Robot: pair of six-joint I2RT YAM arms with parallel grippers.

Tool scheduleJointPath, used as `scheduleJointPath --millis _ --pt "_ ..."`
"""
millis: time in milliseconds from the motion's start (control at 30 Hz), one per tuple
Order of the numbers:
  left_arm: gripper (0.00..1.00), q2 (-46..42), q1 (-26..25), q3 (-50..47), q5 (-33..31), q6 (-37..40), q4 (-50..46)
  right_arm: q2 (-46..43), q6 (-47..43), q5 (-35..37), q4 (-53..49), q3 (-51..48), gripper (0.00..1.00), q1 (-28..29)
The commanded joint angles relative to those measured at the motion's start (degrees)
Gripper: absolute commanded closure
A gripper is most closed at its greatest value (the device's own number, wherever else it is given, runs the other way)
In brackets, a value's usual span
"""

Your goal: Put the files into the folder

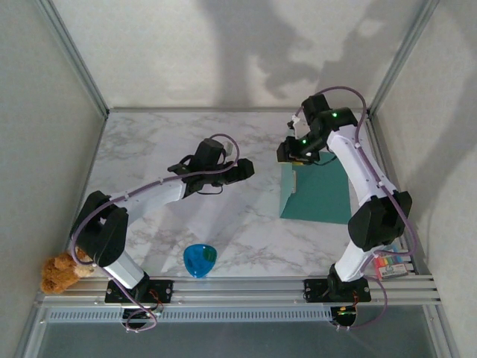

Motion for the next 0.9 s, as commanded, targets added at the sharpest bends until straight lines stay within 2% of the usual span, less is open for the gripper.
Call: scheduleJointPath --millis 0,233,467,567,733,867 --pt "0.09 -1.6 0.6 0.2 4.3 -0.2 3.1 -0.1 3.1 -6.6 3.3 0.6 0.47 0.3" --pt "0.05 -2.1 0.9 1.7 6.9 -1.0 4.9 -1.5 10.6 -15.5 13.4 -4.4 0.32 0.3" --pt "0.01 -3.7 1.6 -1.1 14.3 -5.9 15.6 -2.6 21.6 -21.6 26.4 -11.7 0.28 0.2" --pt "0.01 -4.1 1.6 -1.2 14.7 -5.9 16.0 -3.8 24.2 -20.9 29.8 -13.6 0.25 0.2" --pt "0.02 -3.8 1.6 -1.2 14.3 -5.5 15.1 -4.0 25.1 -19.6 29.4 -13.7 0.23 0.0" --pt "0.08 -2.6 1.6 -1.4 14.6 -6.3 15.6 -5.1 25.3 -19.2 29.8 -15.0 0.22 -0.8"
